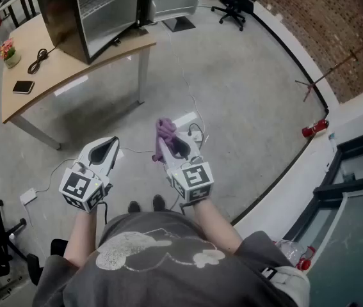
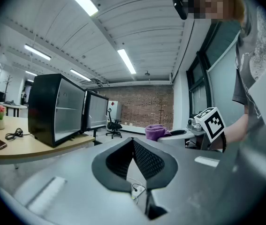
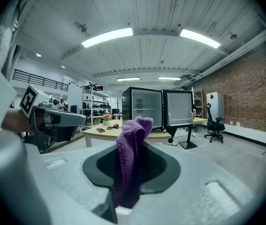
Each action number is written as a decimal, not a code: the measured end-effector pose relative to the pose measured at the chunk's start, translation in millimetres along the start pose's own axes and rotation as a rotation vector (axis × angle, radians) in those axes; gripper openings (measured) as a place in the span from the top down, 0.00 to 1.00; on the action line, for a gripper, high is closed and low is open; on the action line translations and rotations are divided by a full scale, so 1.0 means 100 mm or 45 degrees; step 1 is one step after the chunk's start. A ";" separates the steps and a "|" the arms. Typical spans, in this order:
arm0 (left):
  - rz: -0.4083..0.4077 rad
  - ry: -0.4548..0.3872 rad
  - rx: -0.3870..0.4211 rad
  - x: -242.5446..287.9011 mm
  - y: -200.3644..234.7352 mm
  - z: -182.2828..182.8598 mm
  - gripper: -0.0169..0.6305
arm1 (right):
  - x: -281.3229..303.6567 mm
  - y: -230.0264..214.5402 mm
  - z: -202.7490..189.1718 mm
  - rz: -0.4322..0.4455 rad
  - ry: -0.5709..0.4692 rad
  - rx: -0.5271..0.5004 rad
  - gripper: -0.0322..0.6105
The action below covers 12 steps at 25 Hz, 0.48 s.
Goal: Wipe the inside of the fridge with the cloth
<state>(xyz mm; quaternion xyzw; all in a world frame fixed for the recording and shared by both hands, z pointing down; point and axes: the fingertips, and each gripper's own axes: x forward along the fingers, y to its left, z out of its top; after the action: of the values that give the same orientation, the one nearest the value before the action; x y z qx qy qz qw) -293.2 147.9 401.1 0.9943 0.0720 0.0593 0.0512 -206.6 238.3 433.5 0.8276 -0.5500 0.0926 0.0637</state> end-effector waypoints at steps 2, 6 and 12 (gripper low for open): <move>0.019 -0.022 0.013 -0.02 0.05 0.03 0.95 | 0.00 -0.01 -0.01 -0.017 0.006 0.011 0.83; 0.021 -0.014 0.001 -0.05 0.07 0.05 0.95 | -0.01 -0.03 -0.03 -0.037 0.016 0.027 0.83; -0.014 0.004 -0.021 -0.02 0.01 0.01 0.95 | -0.03 -0.04 -0.06 -0.055 0.019 0.031 0.83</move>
<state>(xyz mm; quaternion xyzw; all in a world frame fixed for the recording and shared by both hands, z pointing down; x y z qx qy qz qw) -294.9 146.6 399.7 0.9934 0.0769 0.0611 0.0597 -204.1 243.8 438.7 0.8393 -0.5303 0.1040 0.0597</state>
